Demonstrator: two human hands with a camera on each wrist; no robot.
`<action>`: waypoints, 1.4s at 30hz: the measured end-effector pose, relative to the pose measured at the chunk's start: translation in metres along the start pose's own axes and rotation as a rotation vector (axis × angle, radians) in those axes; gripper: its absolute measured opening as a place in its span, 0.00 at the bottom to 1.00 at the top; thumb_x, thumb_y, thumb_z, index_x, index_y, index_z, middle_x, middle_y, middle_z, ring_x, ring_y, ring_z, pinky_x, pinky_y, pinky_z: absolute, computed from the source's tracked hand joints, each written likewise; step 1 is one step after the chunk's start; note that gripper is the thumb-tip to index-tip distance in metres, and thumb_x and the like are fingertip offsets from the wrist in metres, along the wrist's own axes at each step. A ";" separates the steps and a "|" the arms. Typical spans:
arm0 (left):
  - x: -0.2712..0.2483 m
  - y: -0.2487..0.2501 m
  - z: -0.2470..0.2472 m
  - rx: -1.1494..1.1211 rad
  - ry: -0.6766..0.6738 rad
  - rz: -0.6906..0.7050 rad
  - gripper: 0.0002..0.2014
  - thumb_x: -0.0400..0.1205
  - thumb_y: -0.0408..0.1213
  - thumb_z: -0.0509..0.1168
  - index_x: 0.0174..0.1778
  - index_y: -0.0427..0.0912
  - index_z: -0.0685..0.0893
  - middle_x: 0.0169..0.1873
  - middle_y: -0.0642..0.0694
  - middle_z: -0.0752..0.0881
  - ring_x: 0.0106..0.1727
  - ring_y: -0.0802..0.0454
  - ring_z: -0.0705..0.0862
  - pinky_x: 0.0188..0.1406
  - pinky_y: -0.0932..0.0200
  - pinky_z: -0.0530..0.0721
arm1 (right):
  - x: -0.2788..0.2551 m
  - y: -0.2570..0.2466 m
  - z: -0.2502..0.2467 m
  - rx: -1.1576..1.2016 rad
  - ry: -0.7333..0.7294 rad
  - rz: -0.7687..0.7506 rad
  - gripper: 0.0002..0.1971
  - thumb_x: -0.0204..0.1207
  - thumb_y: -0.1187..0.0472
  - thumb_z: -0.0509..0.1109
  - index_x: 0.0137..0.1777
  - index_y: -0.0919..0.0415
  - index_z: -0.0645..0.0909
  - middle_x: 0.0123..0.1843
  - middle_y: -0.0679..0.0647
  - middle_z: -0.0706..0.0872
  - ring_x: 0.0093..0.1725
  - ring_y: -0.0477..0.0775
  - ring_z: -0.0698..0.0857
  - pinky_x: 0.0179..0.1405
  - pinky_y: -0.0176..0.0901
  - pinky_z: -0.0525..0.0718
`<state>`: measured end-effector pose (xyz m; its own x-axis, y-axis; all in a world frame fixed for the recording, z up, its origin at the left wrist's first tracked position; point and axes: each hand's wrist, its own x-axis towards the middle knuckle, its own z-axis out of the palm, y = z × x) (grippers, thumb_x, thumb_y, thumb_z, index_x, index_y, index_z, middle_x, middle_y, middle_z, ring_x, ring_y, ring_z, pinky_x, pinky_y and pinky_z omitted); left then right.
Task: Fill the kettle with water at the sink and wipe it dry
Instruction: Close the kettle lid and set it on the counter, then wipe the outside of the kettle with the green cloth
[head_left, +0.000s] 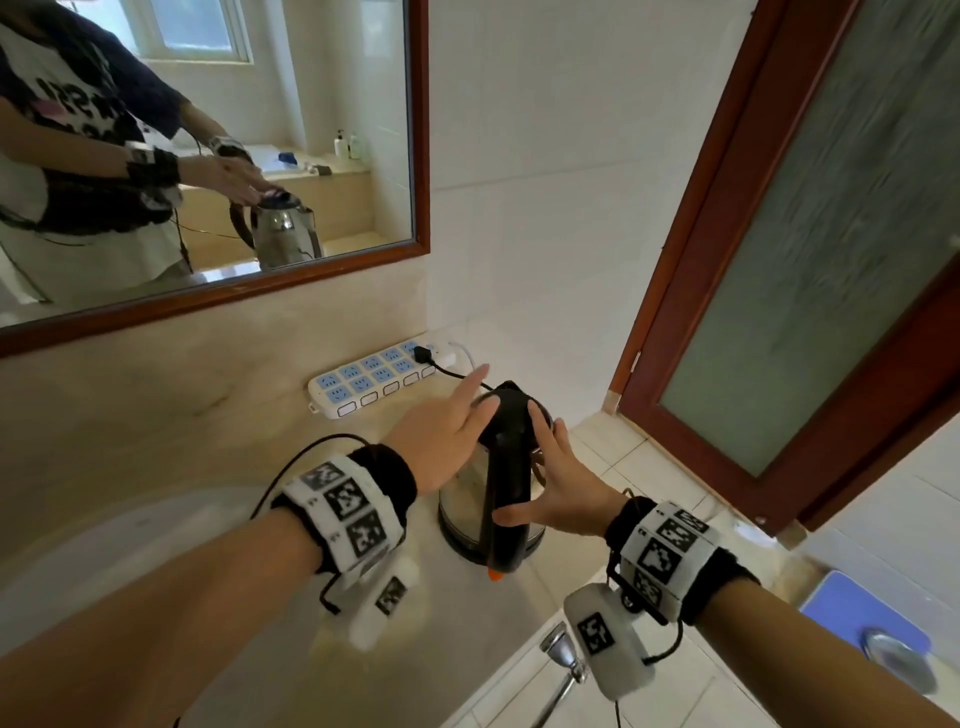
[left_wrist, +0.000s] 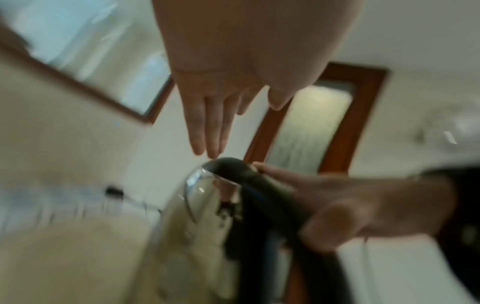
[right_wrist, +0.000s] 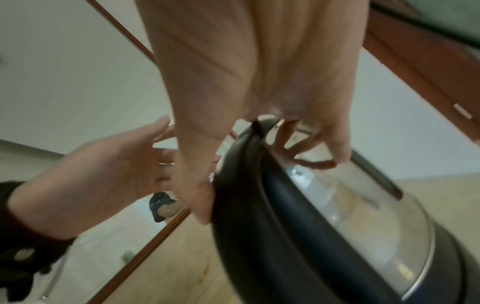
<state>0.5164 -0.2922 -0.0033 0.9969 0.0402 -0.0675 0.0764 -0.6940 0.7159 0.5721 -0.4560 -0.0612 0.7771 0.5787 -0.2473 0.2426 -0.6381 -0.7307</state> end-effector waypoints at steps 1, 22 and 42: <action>0.003 -0.002 0.001 0.167 0.030 0.110 0.25 0.86 0.46 0.47 0.79 0.52 0.52 0.62 0.37 0.81 0.62 0.40 0.81 0.65 0.44 0.76 | -0.003 0.000 -0.007 0.004 -0.059 -0.002 0.65 0.62 0.56 0.81 0.77 0.40 0.26 0.82 0.54 0.28 0.81 0.59 0.61 0.77 0.43 0.64; -0.082 -0.075 -0.107 0.327 0.273 -0.121 0.40 0.77 0.49 0.65 0.79 0.54 0.47 0.80 0.49 0.58 0.78 0.48 0.63 0.75 0.52 0.63 | 0.028 -0.173 0.013 -0.422 -0.218 -0.391 0.52 0.66 0.57 0.78 0.80 0.39 0.45 0.85 0.58 0.43 0.84 0.53 0.46 0.79 0.46 0.55; -0.420 -0.357 -0.317 0.143 0.624 -0.747 0.42 0.68 0.49 0.75 0.75 0.56 0.61 0.75 0.50 0.69 0.71 0.48 0.71 0.64 0.57 0.73 | 0.087 -0.498 0.446 -0.629 -0.653 -0.748 0.43 0.67 0.60 0.78 0.79 0.55 0.59 0.79 0.57 0.66 0.77 0.60 0.68 0.76 0.53 0.69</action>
<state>0.0765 0.1670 -0.0103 0.5269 0.8478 -0.0598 0.7289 -0.4145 0.5449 0.2600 0.1386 -0.0019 -0.0816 0.9495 -0.3030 0.8985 -0.0615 -0.4347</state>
